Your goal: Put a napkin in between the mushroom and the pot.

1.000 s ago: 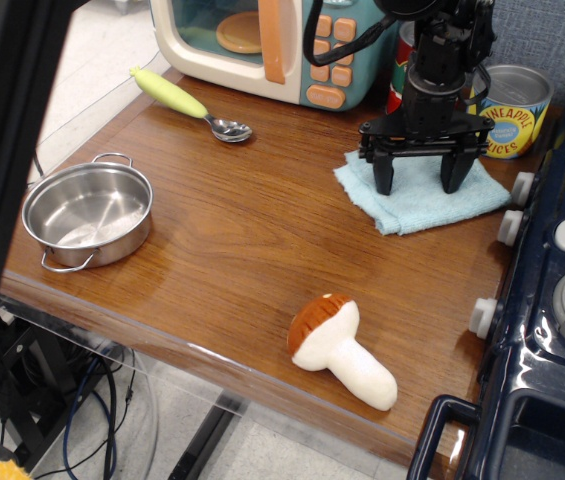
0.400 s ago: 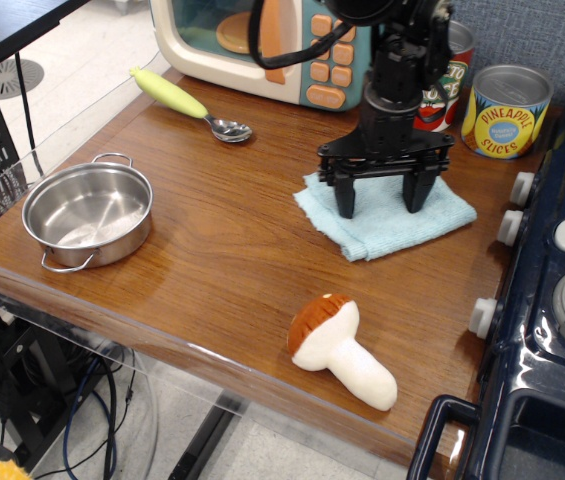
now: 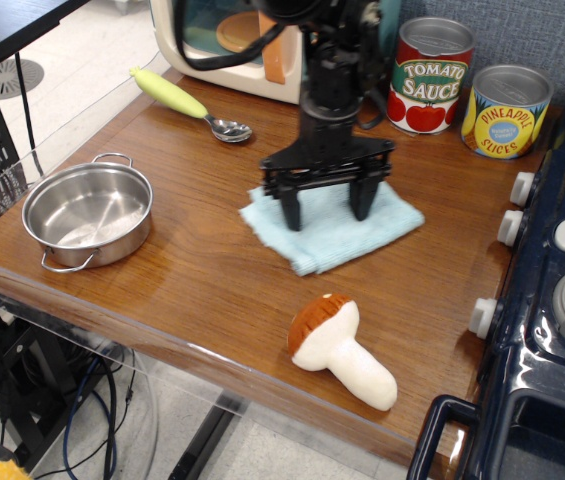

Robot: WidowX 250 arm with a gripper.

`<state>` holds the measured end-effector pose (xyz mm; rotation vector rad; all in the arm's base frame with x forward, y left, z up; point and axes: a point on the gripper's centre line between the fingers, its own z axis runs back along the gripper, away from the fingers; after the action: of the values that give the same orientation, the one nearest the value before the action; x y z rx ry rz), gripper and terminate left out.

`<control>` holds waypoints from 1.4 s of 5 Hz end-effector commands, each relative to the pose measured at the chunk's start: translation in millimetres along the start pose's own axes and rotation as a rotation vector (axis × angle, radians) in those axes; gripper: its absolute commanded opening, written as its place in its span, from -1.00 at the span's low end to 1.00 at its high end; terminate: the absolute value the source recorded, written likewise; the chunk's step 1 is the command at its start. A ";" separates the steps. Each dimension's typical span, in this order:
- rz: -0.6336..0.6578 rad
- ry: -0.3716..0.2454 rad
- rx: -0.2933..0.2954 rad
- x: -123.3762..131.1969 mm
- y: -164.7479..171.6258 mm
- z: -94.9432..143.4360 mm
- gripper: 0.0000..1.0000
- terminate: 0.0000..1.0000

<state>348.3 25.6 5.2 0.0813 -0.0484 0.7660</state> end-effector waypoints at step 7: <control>-0.033 -0.131 -0.180 -31.1 37.8 69.5 1.00 -1.00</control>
<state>293.5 25.3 56.6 -0.0247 -0.1846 0.7256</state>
